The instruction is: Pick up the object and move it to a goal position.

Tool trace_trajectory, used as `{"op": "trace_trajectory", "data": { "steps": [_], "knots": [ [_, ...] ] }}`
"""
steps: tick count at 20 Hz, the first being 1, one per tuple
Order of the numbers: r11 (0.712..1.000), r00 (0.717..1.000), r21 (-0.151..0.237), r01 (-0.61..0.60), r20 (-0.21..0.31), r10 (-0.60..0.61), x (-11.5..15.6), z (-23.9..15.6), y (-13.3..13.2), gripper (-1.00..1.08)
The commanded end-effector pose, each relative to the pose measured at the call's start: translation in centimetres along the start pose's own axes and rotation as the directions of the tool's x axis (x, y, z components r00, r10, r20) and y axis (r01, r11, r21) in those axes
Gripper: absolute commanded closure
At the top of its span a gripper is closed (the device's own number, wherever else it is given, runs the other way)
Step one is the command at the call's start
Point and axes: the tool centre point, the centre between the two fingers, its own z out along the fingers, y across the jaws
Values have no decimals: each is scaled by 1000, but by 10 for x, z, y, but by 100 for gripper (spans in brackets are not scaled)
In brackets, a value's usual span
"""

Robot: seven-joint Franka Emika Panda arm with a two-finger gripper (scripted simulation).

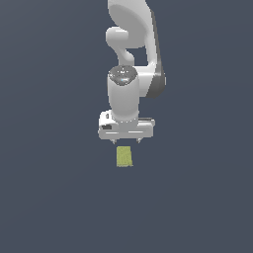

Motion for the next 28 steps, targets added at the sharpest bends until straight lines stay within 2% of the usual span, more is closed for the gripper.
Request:
{"op": "trace_trajectory", "data": {
  "steps": [1,10,21,28],
  "knots": [
    [1000,1000,-6,13,10,-13,-1,20,3,-92],
    [998,997,-23,60,41,-59,-6,85,13,-92],
    [997,997,-25,68,48,-66,-9,101,15,-92],
    [997,997,-25,69,48,-67,-11,134,16,-92]
  ]
}}
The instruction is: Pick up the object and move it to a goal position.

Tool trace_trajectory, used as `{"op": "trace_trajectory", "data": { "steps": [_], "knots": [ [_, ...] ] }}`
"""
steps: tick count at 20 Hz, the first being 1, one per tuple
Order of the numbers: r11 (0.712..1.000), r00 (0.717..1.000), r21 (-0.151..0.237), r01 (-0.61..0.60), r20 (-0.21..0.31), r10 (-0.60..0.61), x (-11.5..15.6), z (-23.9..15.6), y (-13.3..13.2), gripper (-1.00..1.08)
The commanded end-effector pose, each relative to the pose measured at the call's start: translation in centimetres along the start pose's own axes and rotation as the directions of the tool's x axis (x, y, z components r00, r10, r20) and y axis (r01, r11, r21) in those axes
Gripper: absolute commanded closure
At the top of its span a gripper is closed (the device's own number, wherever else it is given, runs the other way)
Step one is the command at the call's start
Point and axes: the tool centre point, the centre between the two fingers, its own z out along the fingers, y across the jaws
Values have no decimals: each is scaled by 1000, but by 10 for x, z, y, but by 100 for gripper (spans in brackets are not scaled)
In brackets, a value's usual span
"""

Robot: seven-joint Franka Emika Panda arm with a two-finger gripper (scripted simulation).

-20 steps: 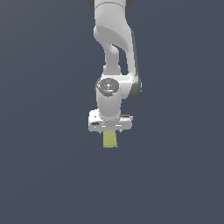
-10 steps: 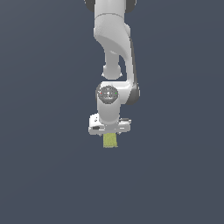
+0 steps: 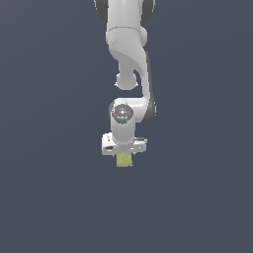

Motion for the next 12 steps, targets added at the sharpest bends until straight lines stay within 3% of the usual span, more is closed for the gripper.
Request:
{"op": "trace_trajectory", "data": {
  "steps": [1,7,8,12],
  "knots": [
    [1000,1000,0,0,0,0,0,12,0,-92],
    [1000,1000,0,1,0,-1,1,22,0,-92],
    [1000,1000,0,1,0,-1,1,22,0,108],
    [1000,1000,0,1,0,-1,1,22,0,108]
  ]
}}
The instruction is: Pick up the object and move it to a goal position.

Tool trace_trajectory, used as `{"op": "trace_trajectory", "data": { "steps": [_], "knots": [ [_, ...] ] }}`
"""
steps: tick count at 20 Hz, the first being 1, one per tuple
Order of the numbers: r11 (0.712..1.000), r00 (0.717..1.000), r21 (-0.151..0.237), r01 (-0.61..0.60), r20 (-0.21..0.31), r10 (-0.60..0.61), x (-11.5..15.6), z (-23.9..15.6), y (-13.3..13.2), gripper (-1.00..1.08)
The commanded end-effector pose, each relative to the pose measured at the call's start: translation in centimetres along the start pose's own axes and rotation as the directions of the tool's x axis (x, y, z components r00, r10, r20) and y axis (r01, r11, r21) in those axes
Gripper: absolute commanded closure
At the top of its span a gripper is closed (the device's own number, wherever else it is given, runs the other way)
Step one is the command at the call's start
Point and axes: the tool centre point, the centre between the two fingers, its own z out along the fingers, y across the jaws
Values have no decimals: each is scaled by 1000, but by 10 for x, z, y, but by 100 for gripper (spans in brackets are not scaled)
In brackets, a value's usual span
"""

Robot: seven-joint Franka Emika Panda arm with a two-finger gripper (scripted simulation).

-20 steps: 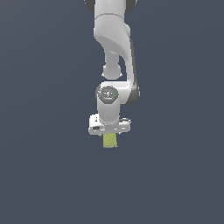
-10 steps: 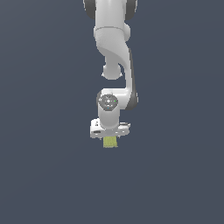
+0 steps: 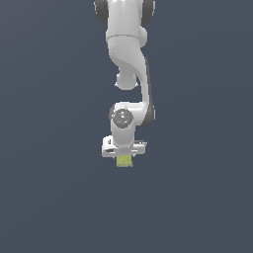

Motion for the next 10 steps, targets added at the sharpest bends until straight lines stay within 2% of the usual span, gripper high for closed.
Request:
{"op": "trace_trajectory", "data": {
  "steps": [1,10],
  "knots": [
    [1000,1000,0,1,-1,-1,0,1,0,108],
    [1000,1000,0,0,0,0,0,-4,-1,108]
  ]
}}
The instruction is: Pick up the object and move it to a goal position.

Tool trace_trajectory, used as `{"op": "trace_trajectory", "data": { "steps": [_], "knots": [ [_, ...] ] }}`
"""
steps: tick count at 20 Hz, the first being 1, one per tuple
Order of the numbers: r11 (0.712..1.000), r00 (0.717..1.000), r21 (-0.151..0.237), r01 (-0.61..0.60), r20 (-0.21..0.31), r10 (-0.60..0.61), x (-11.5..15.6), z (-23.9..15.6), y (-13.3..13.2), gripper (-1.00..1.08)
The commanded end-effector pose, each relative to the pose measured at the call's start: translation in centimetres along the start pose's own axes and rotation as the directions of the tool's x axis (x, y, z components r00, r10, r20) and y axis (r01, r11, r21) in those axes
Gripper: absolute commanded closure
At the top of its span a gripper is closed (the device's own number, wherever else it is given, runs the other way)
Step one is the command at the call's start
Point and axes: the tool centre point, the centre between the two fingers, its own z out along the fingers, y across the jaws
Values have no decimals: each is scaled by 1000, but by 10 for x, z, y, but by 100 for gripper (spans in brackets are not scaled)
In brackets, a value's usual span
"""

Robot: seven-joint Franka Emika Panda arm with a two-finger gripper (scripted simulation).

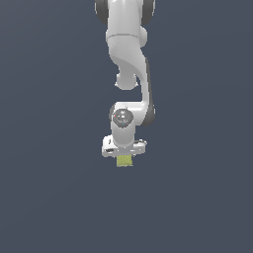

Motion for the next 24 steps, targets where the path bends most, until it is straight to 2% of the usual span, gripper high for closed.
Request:
{"op": "trace_trajectory", "data": {
  "steps": [1,8,19,24],
  "knots": [
    [1000,1000,0,0,-2,0,1,-6,-1,108],
    [1000,1000,0,0,-2,0,-1,-40,-13,108],
    [1000,1000,-1,1,-2,-1,-2,-130,-41,108],
    [1000,1000,-1,1,-2,-1,-1,-151,-48,108]
  ]
}}
